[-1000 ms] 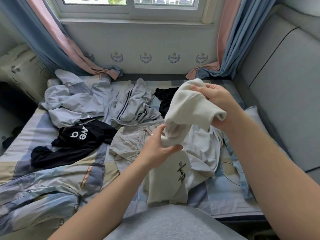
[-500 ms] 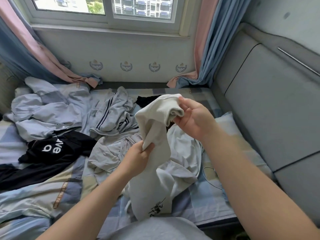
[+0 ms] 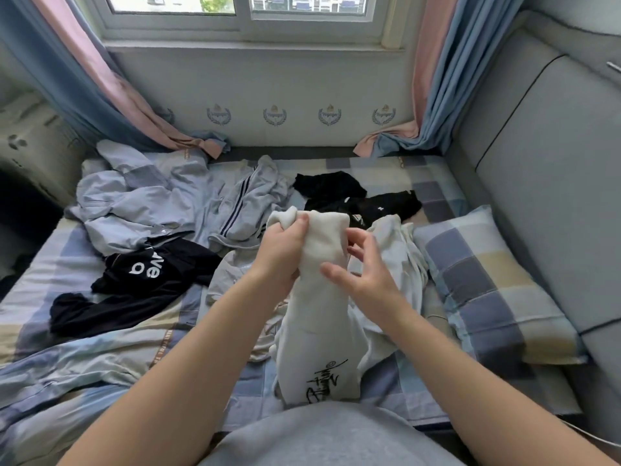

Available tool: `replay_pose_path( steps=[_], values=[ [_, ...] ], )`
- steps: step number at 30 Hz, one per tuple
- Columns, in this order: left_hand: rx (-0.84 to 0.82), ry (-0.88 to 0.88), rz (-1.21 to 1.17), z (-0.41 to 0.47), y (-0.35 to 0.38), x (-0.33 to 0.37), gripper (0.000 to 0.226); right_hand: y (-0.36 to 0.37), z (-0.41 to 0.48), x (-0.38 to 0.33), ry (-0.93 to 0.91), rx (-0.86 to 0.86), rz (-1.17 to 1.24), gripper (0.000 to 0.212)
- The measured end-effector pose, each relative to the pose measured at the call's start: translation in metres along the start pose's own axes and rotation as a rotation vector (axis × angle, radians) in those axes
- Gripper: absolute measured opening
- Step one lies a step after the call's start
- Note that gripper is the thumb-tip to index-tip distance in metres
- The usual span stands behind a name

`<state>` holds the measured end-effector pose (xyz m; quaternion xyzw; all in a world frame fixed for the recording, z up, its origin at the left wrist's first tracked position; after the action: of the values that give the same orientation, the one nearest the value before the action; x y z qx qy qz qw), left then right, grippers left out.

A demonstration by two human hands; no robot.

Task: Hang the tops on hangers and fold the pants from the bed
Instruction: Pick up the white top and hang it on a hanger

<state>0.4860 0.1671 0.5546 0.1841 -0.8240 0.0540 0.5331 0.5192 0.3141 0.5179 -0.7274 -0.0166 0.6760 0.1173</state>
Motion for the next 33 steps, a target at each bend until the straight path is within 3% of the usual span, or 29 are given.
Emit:
replay_pose_path(
  steps=[2,3,7,11,14,19,23,26,29,33],
  values=[
    [-0.013,0.002,-0.033,-0.001,0.003,0.002,0.028,0.019,-0.009,0.021,0.083,-0.006,-0.063,0.086],
    [-0.027,0.006,-0.040,-0.001,0.004,0.003,0.027,0.025,-0.010,0.030,0.117,0.019,-0.090,0.082],
    [-0.078,0.014,-0.065,-0.002,0.004,0.008,0.028,0.017,0.003,0.054,0.161,0.104,-0.302,0.015],
    [-0.125,0.040,-0.108,0.009,-0.009,0.005,0.034,-0.001,0.020,0.044,0.184,0.100,-0.160,0.021],
    [-0.192,0.084,0.071,0.015,-0.021,-0.015,0.033,-0.012,0.028,0.011,0.112,0.083,-0.030,0.013],
    [-0.354,0.095,0.586,0.009,-0.032,-0.076,0.065,-0.025,0.042,-0.038,0.018,0.068,0.076,0.013],
    [-0.317,0.279,0.903,0.016,-0.041,-0.091,0.035,-0.028,0.049,-0.044,0.047,0.162,0.089,0.008],
    [-0.177,0.348,1.096,0.021,-0.045,-0.083,0.042,-0.028,0.049,-0.029,0.149,0.213,-0.004,0.033],
    [-0.035,0.226,0.926,0.026,-0.044,-0.072,0.044,-0.022,0.034,-0.014,0.140,0.134,-0.135,0.046],
    [0.166,-0.145,0.389,0.028,-0.037,-0.051,0.054,-0.003,-0.003,0.016,0.116,-0.135,-0.231,0.052]
  ],
)
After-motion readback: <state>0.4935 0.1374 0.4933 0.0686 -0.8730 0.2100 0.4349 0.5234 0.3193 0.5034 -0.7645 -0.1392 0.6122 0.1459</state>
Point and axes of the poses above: each hand's wrist, its own z-axis towards the middle knuckle, its own y-axis out of the palm, x = y × z, the point moved 1 cm from there along z, towards the middle knuckle, and after that the axes turned 14 degrees about x, right-handed, at the moved point
